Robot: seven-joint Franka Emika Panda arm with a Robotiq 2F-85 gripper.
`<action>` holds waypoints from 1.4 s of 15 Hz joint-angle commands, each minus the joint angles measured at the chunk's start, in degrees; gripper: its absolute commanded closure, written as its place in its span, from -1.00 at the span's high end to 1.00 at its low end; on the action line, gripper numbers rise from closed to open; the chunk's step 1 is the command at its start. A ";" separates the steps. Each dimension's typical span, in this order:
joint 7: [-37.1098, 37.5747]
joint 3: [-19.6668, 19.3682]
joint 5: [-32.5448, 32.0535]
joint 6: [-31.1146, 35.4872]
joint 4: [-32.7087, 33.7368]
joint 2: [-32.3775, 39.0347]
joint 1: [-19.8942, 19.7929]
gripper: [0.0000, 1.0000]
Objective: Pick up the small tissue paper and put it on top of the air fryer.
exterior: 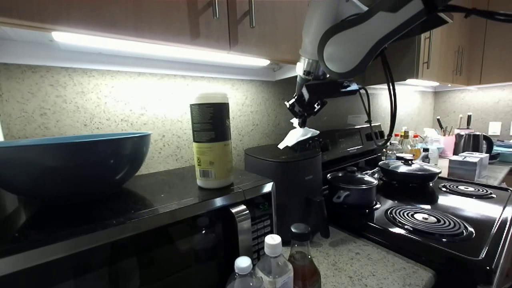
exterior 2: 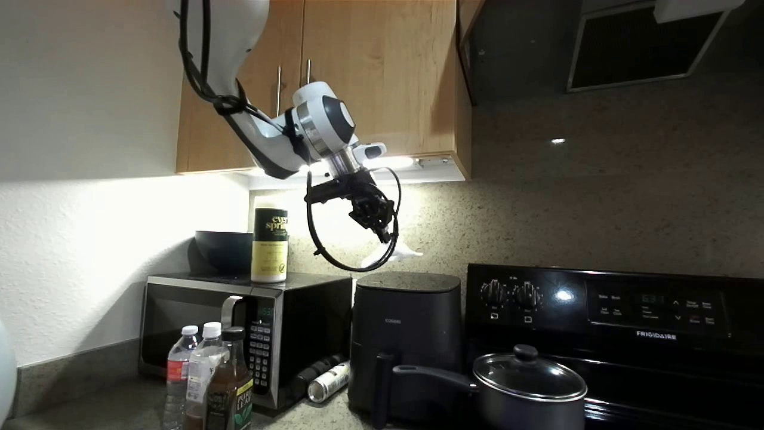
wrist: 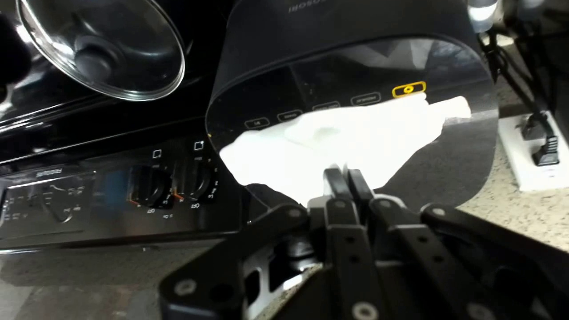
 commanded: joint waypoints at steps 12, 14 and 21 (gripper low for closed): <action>19.60 -7.57 -10.38 -9.49 11.26 16.94 4.64 -0.86; 24.15 -8.34 -12.43 -11.98 11.48 16.88 5.18 -0.86; 24.86 -8.39 -16.00 -10.36 15.31 20.17 5.35 -0.86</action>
